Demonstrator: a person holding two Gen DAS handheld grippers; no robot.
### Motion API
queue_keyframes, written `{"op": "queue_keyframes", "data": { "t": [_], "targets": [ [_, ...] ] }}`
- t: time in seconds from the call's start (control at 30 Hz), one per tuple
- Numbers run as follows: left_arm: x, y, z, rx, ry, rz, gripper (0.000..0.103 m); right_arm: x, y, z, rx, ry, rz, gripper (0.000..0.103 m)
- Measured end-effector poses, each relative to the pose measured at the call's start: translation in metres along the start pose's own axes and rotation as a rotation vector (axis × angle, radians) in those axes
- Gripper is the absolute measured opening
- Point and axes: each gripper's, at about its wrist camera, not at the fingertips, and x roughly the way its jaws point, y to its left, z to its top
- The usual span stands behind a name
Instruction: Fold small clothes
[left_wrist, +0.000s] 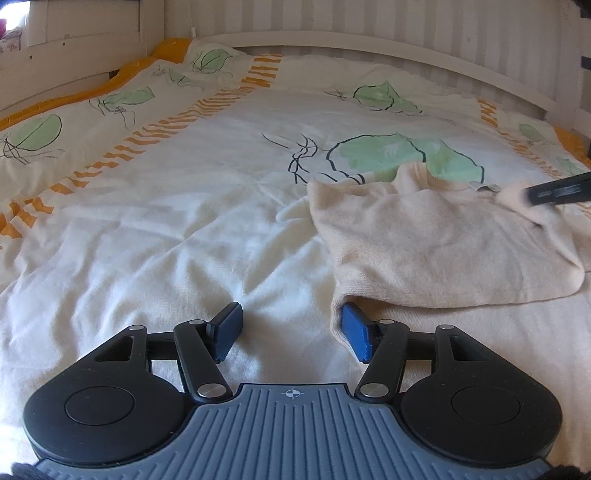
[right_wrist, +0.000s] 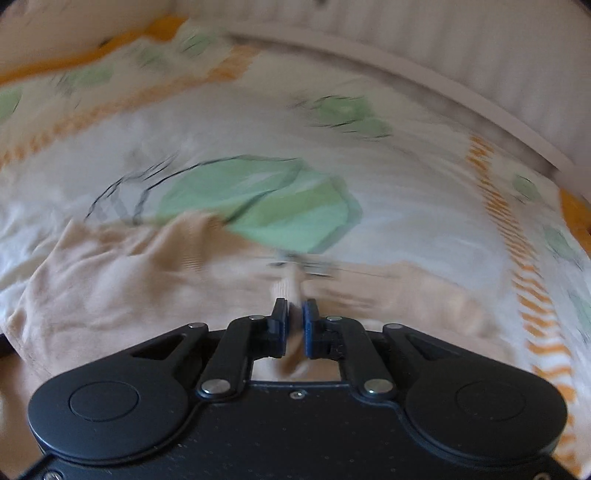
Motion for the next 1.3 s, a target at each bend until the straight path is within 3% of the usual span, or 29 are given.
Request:
{"op": "queue_keyframes", "data": {
  "t": [0.1,0.23,0.33,0.43,0.5,0.63,0.77,0.83,0.87,0.9,0.97,1.13,1.3],
  "targets": [
    [0.0,0.0,-0.001,0.001,-0.001,0.001,0.058,-0.019,-0.052,-0.018,0.148,0.021,-0.015,0.012],
    [0.0,-0.001,-0.001,0.006,-0.002,0.005,0.058,-0.031,-0.11,-0.057,0.297,0.11,-0.065,0.028],
    [0.0,-0.001,-0.001,0.008,-0.004,0.007,0.058,-0.043,-0.129,-0.074,0.36,0.089,-0.065,0.034],
    [0.001,-0.002,-0.001,0.017,-0.006,0.014,0.059,-0.05,-0.118,-0.067,0.327,0.035,-0.037,0.057],
    [0.0,-0.003,-0.002,0.02,-0.007,0.016,0.059,-0.05,-0.094,-0.052,0.242,-0.018,-0.01,0.059],
    [0.0,-0.003,-0.002,0.011,-0.008,0.01,0.059,-0.039,-0.028,-0.019,0.035,-0.102,0.042,0.074],
    [0.0,-0.002,-0.002,0.011,-0.007,0.01,0.059,-0.014,0.032,0.0,-0.165,-0.097,0.038,0.073],
    [0.0,-0.002,-0.002,0.01,-0.007,0.01,0.059,0.006,0.046,0.002,-0.215,-0.046,0.021,0.065],
    [0.0,-0.002,-0.002,0.008,-0.007,0.008,0.059,0.014,0.047,0.001,-0.222,-0.019,0.007,0.057],
    [0.0,-0.002,-0.001,0.006,-0.007,0.007,0.059,0.023,0.042,0.001,-0.211,0.011,-0.009,0.015],
    [0.0,-0.002,-0.001,0.003,-0.007,0.006,0.059,0.024,0.017,0.0,-0.099,0.028,-0.024,0.008],
    [0.001,-0.003,-0.001,0.01,-0.006,0.015,0.059,0.0,-0.077,-0.028,0.255,0.026,-0.062,0.011],
    [0.001,-0.004,-0.001,0.01,-0.007,0.016,0.059,-0.004,-0.122,-0.065,0.371,0.089,-0.008,0.025]
  ]
}}
